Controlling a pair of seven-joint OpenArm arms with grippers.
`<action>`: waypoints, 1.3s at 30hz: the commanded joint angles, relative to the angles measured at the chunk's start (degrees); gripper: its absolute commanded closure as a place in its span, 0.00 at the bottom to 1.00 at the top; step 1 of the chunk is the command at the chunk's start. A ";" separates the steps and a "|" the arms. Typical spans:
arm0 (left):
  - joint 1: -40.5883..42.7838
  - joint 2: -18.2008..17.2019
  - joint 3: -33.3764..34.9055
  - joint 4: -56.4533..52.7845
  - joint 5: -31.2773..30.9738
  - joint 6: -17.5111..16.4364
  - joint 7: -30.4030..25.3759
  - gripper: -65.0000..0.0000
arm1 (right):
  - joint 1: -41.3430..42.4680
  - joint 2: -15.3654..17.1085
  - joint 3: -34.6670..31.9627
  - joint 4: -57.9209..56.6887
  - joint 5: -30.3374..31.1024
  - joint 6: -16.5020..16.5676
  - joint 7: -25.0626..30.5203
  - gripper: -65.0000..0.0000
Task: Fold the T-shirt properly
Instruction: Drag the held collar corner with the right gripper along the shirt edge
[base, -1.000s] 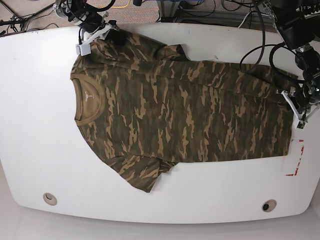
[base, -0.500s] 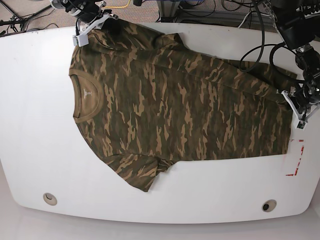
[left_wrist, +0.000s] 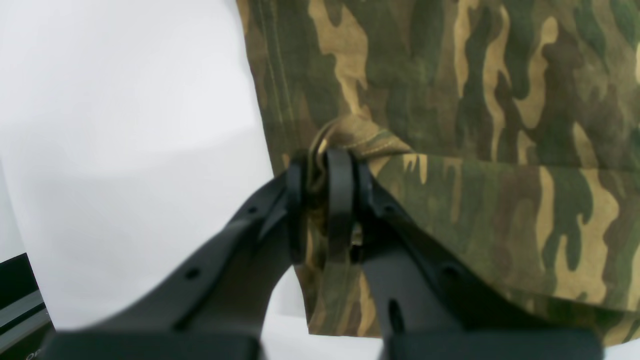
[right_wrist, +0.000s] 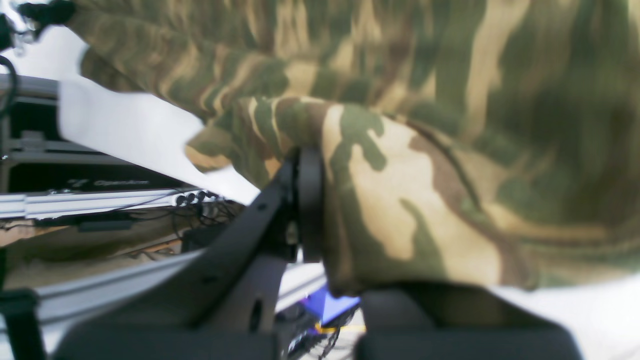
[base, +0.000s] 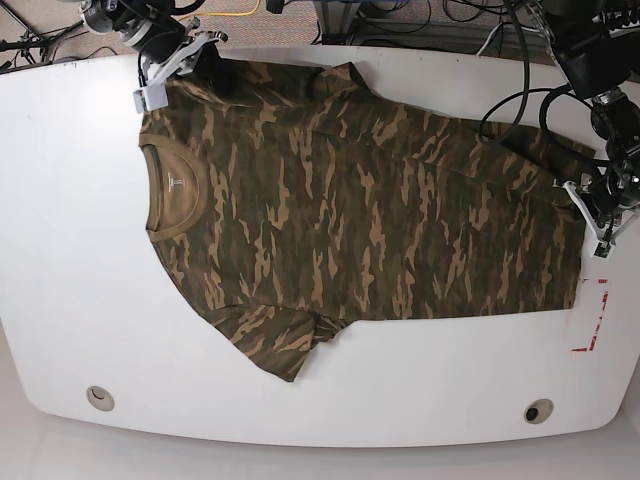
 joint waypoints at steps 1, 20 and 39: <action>-0.93 -1.29 -0.19 1.21 -0.25 0.12 -0.73 0.93 | 2.17 1.79 0.15 0.78 3.49 0.30 -0.50 1.00; -0.93 -1.29 -0.10 0.24 -0.16 0.12 -5.21 0.93 | 16.67 4.78 0.06 -13.90 4.01 0.30 -1.91 1.00; 1.62 -1.38 1.04 -0.02 -0.16 0.12 -7.67 0.93 | 28.63 11.20 -0.64 -22.78 4.10 0.30 -1.91 1.00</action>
